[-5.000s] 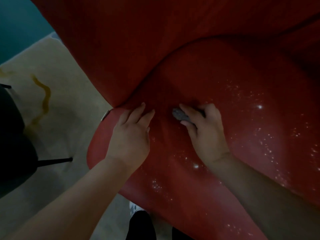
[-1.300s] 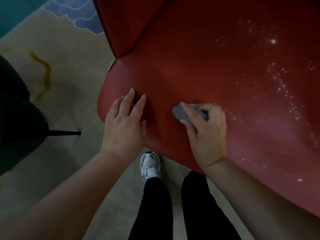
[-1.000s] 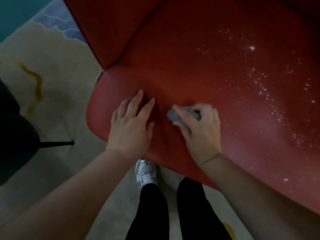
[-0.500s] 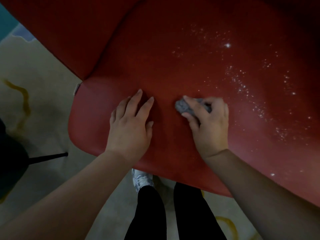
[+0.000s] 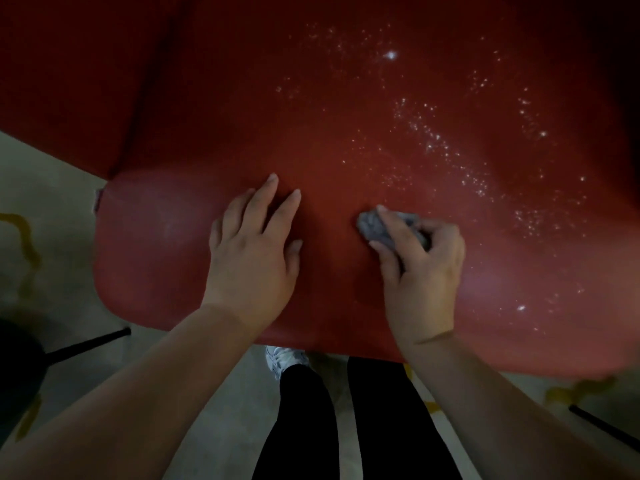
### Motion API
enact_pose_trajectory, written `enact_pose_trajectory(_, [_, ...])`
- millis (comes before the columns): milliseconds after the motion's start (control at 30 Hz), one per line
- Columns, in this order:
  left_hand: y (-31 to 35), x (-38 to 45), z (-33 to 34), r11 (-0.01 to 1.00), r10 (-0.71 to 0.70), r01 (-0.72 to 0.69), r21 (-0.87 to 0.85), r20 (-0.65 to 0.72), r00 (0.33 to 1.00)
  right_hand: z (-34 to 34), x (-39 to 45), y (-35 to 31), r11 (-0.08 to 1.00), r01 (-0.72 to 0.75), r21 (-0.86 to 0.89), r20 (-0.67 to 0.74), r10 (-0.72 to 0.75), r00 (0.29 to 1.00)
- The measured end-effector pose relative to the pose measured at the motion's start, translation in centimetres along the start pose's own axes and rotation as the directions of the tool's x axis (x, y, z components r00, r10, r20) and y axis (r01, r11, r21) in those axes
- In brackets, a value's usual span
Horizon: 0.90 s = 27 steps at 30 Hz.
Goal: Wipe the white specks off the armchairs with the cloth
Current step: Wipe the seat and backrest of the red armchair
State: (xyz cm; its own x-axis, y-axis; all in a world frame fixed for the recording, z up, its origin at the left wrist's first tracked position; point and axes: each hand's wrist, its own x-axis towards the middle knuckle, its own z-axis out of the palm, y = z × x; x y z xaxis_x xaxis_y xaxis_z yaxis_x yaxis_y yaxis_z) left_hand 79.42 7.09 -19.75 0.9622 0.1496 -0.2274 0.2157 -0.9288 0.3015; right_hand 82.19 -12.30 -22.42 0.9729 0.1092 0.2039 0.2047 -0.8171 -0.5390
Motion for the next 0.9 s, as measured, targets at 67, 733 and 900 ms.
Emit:
enact_pose_trajectory(67, [0.6, 0.0, 0.2, 1.0, 0.017, -0.017, 0.0, -0.006, 1.0, -0.7, -1.8, 0.1, 0.999, -0.037, -0.001, 0.007, 0.037, 0.999])
enact_pose_trajectory(733, [1.1, 0.2, 0.5, 0.993, 0.116, -0.116, 0.022, 0.002, 0.993, 1.2, -4.1, -3.5, 0.996, -0.071, 0.062, 0.024, 0.07, 0.997])
enact_pose_trajectory(900, [1.3, 0.2, 0.7, 0.992, 0.118, -0.118, 0.039, -0.013, 0.993, -1.2, -4.7, 0.8, 0.976, -0.218, -0.018, -0.138, 0.213, 0.967])
